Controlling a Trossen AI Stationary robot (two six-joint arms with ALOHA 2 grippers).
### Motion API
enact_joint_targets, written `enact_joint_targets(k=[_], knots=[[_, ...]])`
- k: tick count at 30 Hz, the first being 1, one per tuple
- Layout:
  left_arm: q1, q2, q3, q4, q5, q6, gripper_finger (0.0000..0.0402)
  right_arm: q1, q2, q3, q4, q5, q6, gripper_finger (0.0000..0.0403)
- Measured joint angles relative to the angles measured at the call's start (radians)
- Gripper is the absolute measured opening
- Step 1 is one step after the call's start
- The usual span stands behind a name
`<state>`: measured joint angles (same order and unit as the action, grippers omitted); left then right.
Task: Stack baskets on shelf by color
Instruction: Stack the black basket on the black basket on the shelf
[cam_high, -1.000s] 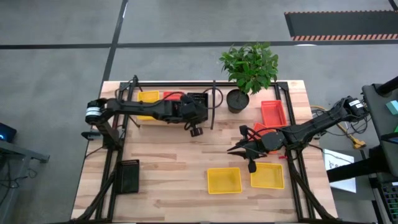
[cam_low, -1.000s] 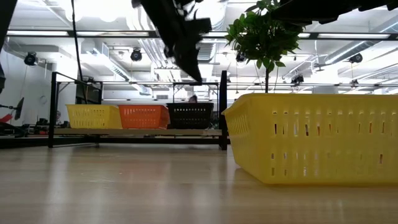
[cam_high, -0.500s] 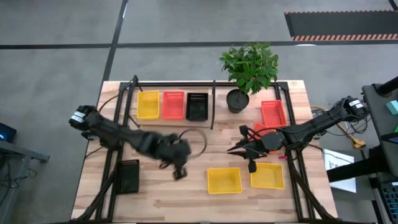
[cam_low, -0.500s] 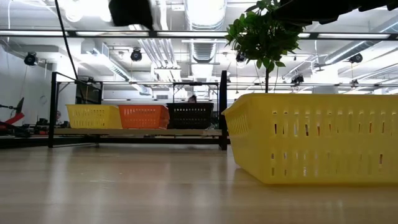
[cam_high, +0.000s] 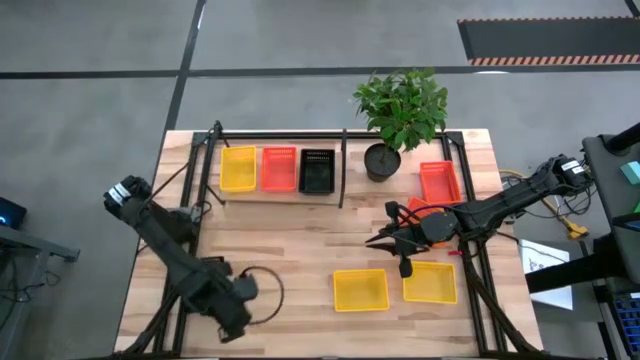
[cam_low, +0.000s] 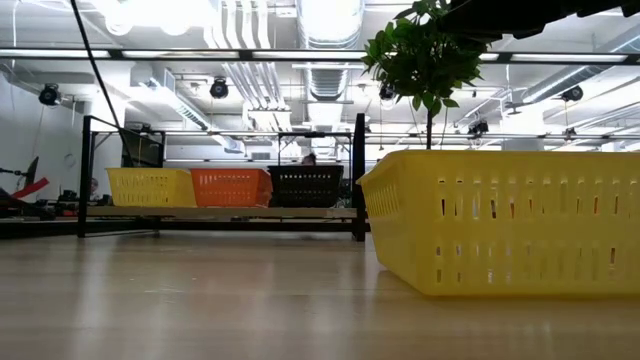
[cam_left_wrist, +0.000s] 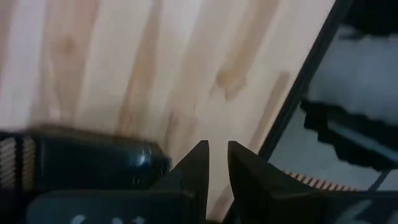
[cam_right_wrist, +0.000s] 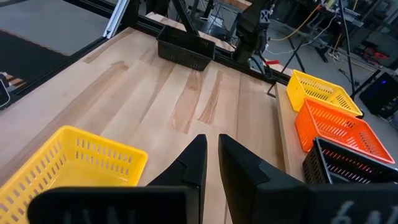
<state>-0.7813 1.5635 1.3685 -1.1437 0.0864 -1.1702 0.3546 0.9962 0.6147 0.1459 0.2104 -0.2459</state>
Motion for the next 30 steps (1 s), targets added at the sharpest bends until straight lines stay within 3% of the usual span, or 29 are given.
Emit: enact_joint_targets(k=[5,16,30], knots=[[-0.098,0.0,-0.041,0.019,0.071,-0.089,0.0061,0.0,0.0,0.0,0.0,0.0,0.006,0.0034],[-0.211,0.0,-0.215,0.093,0.077,-0.089,0.0169,0.0,0.0,0.0,0.0,0.0,0.011,0.0034],[-0.209,0.0,-0.379,0.194,0.073,-0.054,0.0175,0.0,0.0,0.0,-0.001,-0.001,0.011,0.0034]])
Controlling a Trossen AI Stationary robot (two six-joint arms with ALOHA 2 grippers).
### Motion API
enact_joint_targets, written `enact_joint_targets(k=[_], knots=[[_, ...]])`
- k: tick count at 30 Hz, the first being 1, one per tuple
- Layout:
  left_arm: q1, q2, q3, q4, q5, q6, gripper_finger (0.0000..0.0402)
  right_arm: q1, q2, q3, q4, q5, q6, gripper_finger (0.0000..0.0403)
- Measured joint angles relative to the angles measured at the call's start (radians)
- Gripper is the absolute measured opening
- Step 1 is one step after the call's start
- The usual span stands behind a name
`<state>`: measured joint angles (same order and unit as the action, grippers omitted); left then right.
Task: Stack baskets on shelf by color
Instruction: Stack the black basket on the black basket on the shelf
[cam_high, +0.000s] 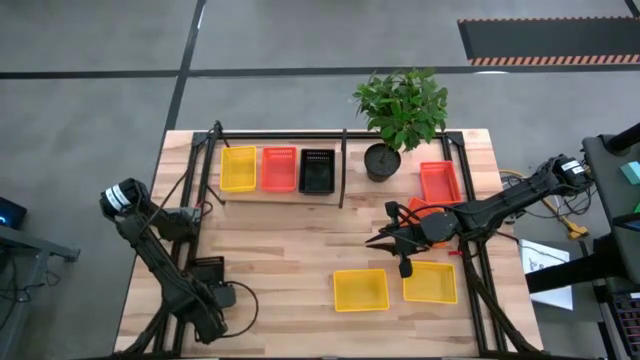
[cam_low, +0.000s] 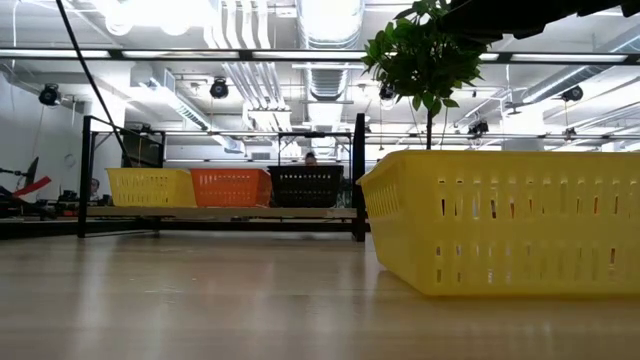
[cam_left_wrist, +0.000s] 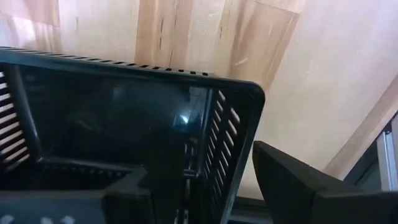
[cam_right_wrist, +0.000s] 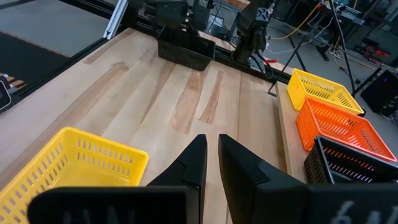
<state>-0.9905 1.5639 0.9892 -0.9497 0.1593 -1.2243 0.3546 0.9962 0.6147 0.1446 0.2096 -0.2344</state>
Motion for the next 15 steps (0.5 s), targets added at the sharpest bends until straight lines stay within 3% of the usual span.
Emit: enact_joint_targets(k=[6,13,15], knots=[[0.001,0.0,-0.022,0.03,0.0,0.0,0.0145,0.0,0.0,0.0,-0.002,0.0,0.0,0.0034],[0.037,0.0,-0.019,0.049,0.008,0.0,0.002,0.0,0.0,0.0,-0.007,0.0,0.0,0.0034],[0.068,0.0,-0.01,0.059,0.007,-0.011,0.001,0.0,0.0,0.0,-0.007,0.0,0.0,0.0034]])
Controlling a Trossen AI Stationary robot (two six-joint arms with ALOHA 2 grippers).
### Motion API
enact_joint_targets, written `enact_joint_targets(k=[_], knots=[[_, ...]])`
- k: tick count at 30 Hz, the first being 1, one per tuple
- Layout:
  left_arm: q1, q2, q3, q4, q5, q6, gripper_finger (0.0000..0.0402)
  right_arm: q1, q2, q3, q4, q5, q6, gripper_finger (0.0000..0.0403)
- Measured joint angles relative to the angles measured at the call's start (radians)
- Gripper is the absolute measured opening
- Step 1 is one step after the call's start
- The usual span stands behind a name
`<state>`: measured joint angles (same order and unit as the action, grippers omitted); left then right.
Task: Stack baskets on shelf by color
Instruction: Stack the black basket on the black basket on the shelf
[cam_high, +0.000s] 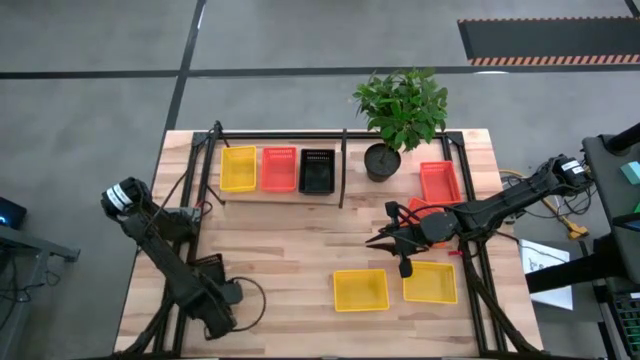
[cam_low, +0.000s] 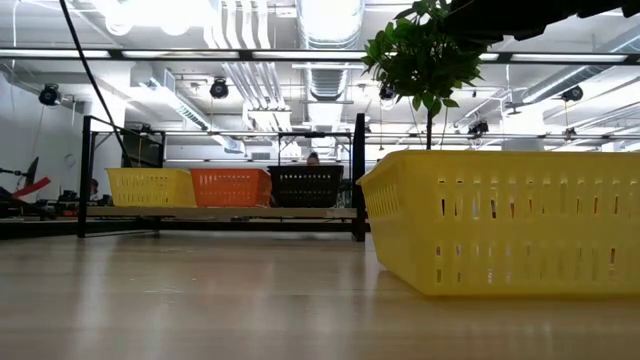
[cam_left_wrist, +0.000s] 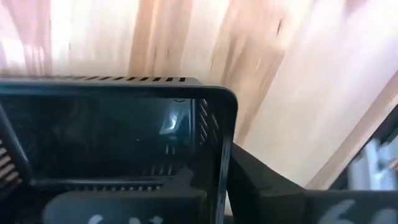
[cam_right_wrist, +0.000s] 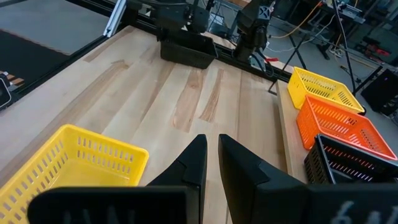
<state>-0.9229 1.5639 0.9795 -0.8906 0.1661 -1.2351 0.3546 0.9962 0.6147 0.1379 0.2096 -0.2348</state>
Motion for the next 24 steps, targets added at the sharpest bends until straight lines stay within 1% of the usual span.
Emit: enact_joint_targets(k=[3,7,10,14,16,19,24], knots=[[0.049,0.001,0.025,-0.003,0.0,-0.009,0.0007,0.0,0.0,0.0,-0.001,0.0,0.0,0.0034],[0.118,0.001,0.091,-0.01,0.0,-0.004,0.0003,0.0,0.0,0.0,-0.003,0.0,0.0,0.0034],[0.166,0.001,0.159,-0.012,-0.002,0.017,0.0002,0.0,0.0,0.0,-0.005,0.0,0.0,0.0034],[0.217,0.002,0.261,-0.057,-0.026,0.033,0.0001,0.0,0.0,0.0,-0.005,0.0,0.0,0.0034],[0.23,0.005,0.32,-0.074,-0.079,0.082,0.0001,0.0,0.0,0.0,-0.006,0.0,0.0,0.0034],[0.245,0.005,0.406,-0.099,-0.192,0.184,0.0,0.0,0.0,0.0,-0.007,0.0,0.0,0.0034],[0.273,0.005,0.537,-0.095,-0.399,0.413,0.0,0.0,0.0,0.0,-0.007,0.0,0.0,0.0034]])
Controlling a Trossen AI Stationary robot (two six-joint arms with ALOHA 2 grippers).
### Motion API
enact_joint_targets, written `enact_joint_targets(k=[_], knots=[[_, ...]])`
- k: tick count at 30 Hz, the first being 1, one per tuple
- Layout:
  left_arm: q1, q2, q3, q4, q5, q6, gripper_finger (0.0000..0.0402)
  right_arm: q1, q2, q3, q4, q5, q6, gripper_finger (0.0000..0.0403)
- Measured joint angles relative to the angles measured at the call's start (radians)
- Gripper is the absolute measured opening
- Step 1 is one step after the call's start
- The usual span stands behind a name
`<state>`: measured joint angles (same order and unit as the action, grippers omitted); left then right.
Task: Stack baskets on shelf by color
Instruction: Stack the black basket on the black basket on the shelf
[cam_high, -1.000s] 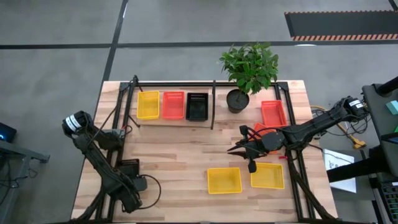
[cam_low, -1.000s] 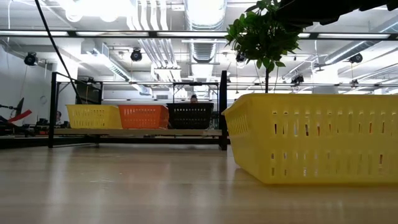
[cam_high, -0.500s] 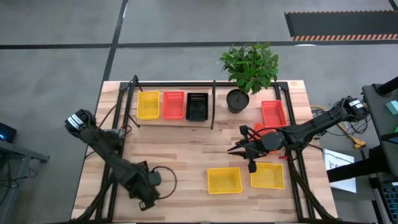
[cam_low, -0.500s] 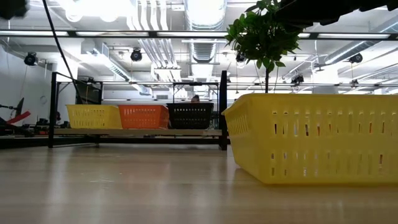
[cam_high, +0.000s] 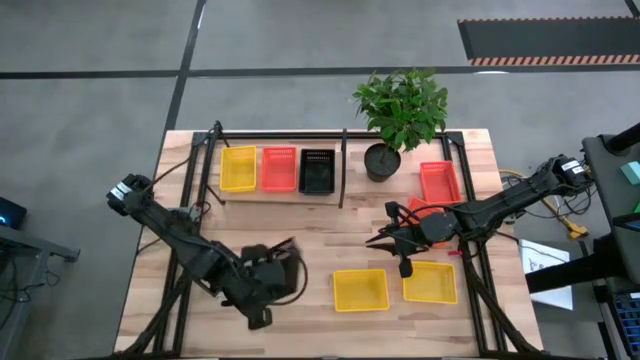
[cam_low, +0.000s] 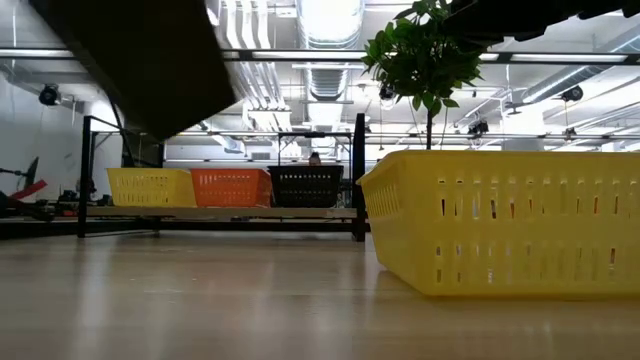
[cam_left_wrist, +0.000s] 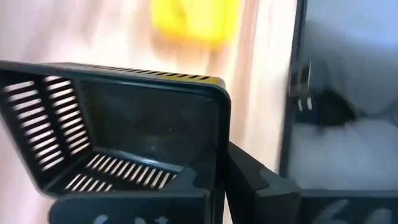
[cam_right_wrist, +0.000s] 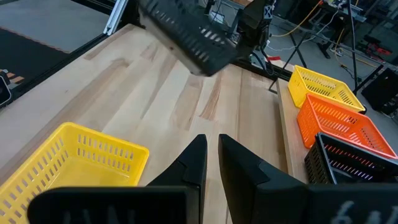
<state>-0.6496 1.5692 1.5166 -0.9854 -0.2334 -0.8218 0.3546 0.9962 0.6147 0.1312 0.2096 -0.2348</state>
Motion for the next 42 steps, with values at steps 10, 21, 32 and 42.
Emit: enact_joint_targets(k=[10,21,32,42], knots=[[0.109,0.0,0.106,-0.001,-0.271,0.481,0.0,0.0,0.0,0.0,0.0,0.0,0.0,0.0034],[0.401,0.0,0.095,-0.006,-0.281,0.79,0.0,0.0,0.0,0.0,0.0,0.0,0.0,0.0034],[0.629,0.0,0.031,0.082,-0.263,0.916,0.0,0.0,0.0,0.0,-0.001,0.0,-0.001,0.0034],[0.683,0.001,-0.116,0.268,-0.243,0.917,0.0,0.0,0.0,0.0,-0.001,0.0,-0.002,0.0034]])
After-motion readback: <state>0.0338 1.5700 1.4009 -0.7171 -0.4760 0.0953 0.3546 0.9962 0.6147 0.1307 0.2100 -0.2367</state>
